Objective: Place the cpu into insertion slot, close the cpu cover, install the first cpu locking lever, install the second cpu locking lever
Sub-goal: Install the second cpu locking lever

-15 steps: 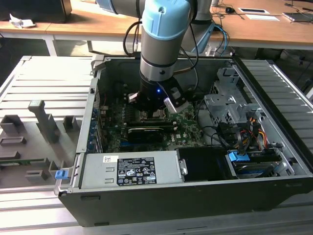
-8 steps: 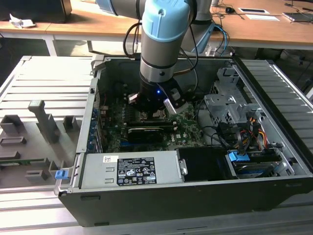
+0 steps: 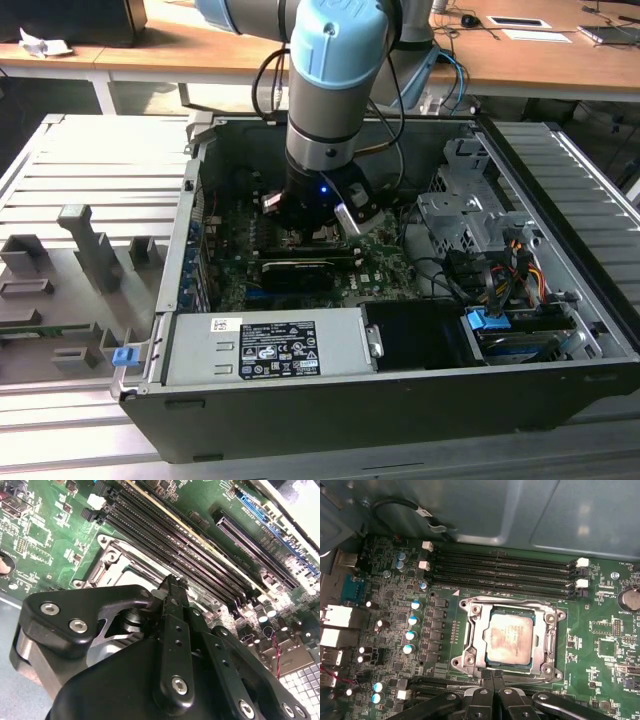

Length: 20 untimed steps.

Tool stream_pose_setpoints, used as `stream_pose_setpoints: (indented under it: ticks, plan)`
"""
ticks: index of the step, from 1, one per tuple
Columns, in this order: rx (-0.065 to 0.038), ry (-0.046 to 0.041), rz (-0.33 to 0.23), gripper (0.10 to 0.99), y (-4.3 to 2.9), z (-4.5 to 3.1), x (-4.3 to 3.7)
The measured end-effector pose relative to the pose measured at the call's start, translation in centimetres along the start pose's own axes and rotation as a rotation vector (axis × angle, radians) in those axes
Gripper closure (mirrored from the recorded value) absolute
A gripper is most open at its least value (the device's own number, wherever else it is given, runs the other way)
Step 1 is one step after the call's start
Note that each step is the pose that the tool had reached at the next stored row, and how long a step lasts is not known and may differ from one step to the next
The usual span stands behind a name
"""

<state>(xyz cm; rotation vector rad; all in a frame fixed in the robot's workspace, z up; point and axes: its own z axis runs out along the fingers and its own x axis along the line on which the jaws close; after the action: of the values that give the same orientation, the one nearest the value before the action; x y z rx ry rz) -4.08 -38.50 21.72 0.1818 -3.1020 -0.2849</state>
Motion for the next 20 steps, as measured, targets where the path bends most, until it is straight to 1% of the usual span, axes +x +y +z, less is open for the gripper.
stream_pose_setpoints:
  ticks: [20]
  plan:
    - [0.0,-0.0001,0.0,0.98,-0.06,0.3,0.0]
